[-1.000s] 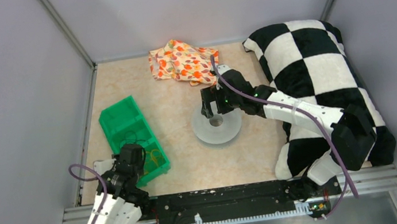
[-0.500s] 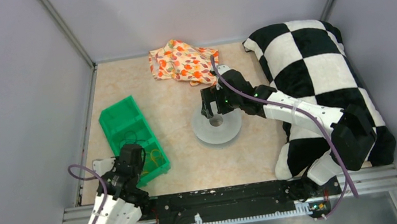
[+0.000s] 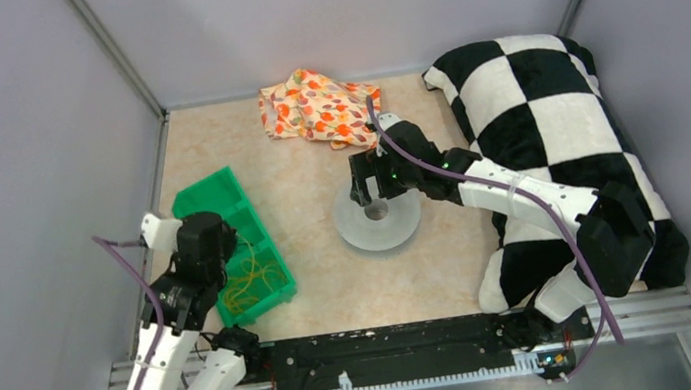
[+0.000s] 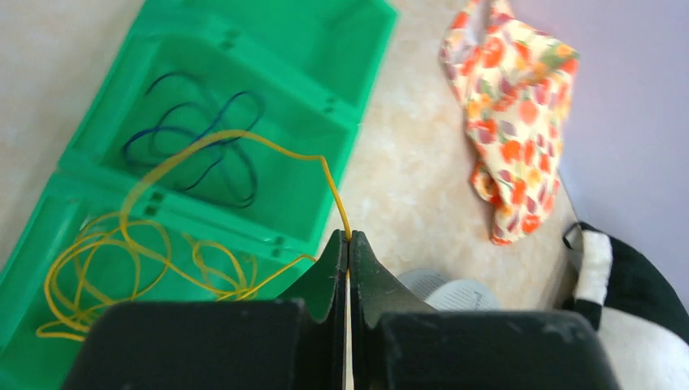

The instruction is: Wrap the cables

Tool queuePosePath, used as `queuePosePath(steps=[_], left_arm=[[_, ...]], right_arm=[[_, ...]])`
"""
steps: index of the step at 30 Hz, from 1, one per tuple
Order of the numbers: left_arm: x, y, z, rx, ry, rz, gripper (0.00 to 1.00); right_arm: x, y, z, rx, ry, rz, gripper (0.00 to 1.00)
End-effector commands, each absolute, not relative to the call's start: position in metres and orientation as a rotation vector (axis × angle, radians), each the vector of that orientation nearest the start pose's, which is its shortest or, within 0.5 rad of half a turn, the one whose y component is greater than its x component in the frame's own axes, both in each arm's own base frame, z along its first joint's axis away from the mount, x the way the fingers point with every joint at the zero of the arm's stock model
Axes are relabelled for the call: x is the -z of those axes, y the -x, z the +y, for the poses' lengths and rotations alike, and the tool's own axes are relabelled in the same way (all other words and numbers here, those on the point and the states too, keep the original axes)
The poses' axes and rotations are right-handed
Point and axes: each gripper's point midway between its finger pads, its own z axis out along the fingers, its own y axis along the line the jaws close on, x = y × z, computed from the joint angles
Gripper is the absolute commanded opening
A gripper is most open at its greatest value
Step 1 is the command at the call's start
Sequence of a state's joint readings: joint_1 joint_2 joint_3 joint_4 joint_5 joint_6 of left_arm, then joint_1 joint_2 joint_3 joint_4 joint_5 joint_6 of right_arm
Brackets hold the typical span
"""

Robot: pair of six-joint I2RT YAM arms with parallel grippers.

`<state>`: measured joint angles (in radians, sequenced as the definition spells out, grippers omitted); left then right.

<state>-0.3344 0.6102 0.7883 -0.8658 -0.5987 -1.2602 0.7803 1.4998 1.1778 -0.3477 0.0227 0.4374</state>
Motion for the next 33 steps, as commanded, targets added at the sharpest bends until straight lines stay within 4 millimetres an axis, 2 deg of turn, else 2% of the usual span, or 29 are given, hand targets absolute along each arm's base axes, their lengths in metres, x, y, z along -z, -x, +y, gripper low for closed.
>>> queuePosePath(steps=[1, 5, 9, 13, 18, 22, 28, 33], left_arm=[[-0.277, -0.252, -0.026, 0.302, 0.832, 1.758, 0.0], [-0.341, -0.267, -0.047, 0.375, 0.562, 1.683, 0.0], [-0.395, -0.271, -0.082, 0.495, 0.257, 1.604, 0.0], [-0.422, -0.271, -0.107, 0.567, 0.061, 1.556, 0.0], [-0.439, -0.267, -0.124, 0.624, -0.05, 1.546, 0.0], [-0.438, -0.268, -0.124, 0.622, -0.04, 1.556, 0.0], [-0.437, -0.267, -0.128, 0.645, -0.052, 1.552, 0.0], [-0.433, -0.26, -0.134, 0.65, -0.134, 1.551, 0.0]], right_arm=[[-0.215, -0.3, 0.31, -0.649, 0.379, 2.172, 0.99], [-0.243, -0.298, 0.314, -0.712, 0.393, 2.093, 0.99], [-0.271, -0.29, 0.328, -0.84, 0.44, 1.99, 0.99], [-0.296, -0.288, 0.341, -0.942, 0.452, 1.897, 0.99], [-0.315, -0.285, 0.362, -1.091, 0.457, 1.82, 0.98], [-0.324, -0.279, 0.379, -1.2, 0.483, 1.763, 0.98], [-0.314, -0.27, 0.402, -1.236, 0.547, 1.776, 0.98], [-0.303, -0.279, 0.409, -1.228, 0.502, 1.819, 0.98]])
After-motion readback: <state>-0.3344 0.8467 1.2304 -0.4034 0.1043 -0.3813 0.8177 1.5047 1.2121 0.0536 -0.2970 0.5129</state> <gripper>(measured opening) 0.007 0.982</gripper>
